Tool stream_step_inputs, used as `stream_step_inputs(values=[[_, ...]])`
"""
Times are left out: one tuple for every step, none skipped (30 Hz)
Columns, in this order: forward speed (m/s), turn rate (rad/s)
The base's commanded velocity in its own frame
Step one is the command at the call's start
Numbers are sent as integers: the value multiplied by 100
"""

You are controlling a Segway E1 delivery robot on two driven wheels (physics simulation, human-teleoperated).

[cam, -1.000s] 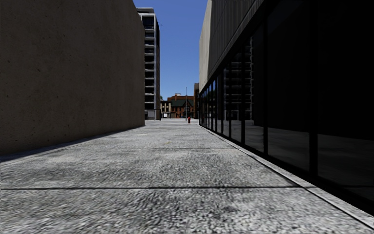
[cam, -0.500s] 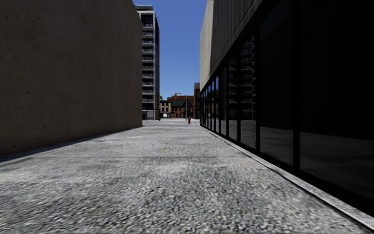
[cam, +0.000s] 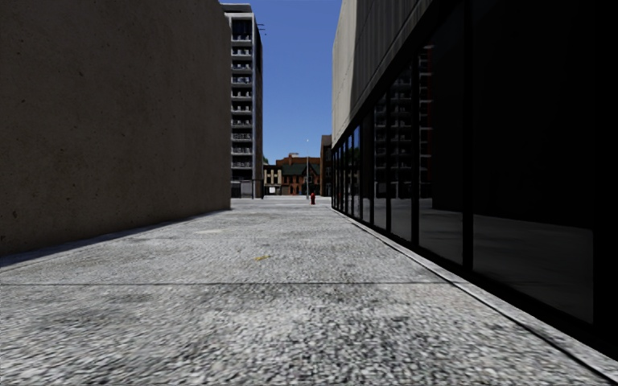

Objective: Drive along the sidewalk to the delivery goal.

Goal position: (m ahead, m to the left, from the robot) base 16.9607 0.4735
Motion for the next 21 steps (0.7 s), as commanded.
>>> stream_step_inputs(values=[[200,0],[200,0],[200,0],[200,0],[200,0],[200,0],[200,0],[200,0],[200,0],[200,0],[200,0],[200,0],[200,0],[200,0],[200,0],[200,0],[200,0],[200,0],[200,0],[200,0],[200,0]])
